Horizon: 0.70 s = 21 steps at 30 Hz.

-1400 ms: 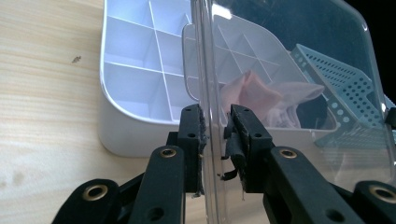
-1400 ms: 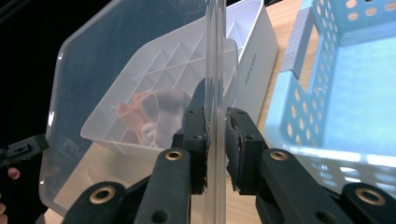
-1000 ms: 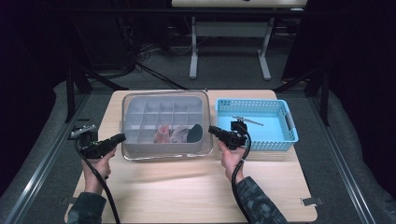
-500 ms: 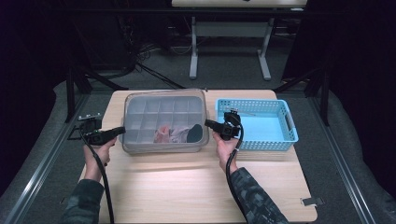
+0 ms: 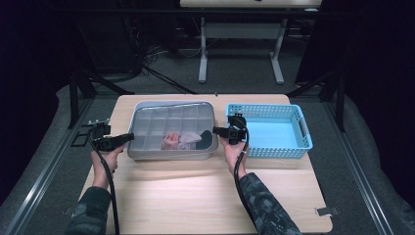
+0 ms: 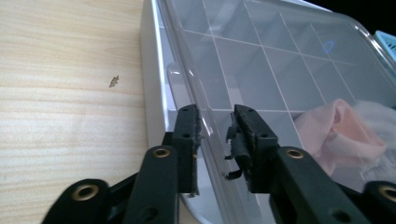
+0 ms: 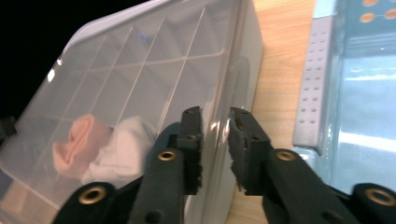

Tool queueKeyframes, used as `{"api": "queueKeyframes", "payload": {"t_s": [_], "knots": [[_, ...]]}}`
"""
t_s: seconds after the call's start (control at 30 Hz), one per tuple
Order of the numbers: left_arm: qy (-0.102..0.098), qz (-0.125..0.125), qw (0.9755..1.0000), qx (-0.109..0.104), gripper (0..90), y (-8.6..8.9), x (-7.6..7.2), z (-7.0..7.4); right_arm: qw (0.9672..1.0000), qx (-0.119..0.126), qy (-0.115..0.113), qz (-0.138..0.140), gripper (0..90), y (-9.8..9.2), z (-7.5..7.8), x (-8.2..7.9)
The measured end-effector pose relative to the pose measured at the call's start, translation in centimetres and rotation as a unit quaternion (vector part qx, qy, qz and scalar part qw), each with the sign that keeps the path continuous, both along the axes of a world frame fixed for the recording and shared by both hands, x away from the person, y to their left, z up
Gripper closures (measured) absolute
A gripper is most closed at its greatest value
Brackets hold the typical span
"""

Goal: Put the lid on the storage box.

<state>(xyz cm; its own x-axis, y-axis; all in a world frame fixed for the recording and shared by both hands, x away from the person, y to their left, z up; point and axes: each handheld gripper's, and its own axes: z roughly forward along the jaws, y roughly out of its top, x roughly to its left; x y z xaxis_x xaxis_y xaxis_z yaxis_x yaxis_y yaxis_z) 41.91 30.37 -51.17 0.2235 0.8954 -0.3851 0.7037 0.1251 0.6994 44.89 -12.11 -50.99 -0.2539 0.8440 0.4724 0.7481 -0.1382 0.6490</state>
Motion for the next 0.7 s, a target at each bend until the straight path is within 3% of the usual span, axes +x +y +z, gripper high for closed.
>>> {"api": "queueKeyframes", "payload": {"t_s": [0.1,0.17,0.33,0.53,0.7], "knots": [[-0.008,-0.001,1.0000,0.000,57.0,0.1,-0.3,0.2,0.9999,-0.007,-0.003,0.012,70.6,0.0,0.0,0.0],[-0.014,0.001,0.9997,0.018,50.2,0.1,-0.6,0.4,0.9998,-0.007,-0.002,0.017,66.8,0.0,0.0,0.0],[-0.028,-0.012,0.9994,0.019,37.3,0.4,-1.8,0.5,0.9990,-0.014,-0.012,0.041,56.6,-0.5,0.2,-0.3],[-0.039,-0.023,0.9986,0.028,31.0,0.7,-3.1,0.5,0.9975,-0.021,-0.025,0.064,45.6,-1.3,0.3,-1.5],[-0.069,-0.032,0.9965,0.036,25.6,-0.2,-4.7,1.2,0.9953,-0.025,-0.053,0.077,37.6,-2.8,0.9,-3.4]]}}
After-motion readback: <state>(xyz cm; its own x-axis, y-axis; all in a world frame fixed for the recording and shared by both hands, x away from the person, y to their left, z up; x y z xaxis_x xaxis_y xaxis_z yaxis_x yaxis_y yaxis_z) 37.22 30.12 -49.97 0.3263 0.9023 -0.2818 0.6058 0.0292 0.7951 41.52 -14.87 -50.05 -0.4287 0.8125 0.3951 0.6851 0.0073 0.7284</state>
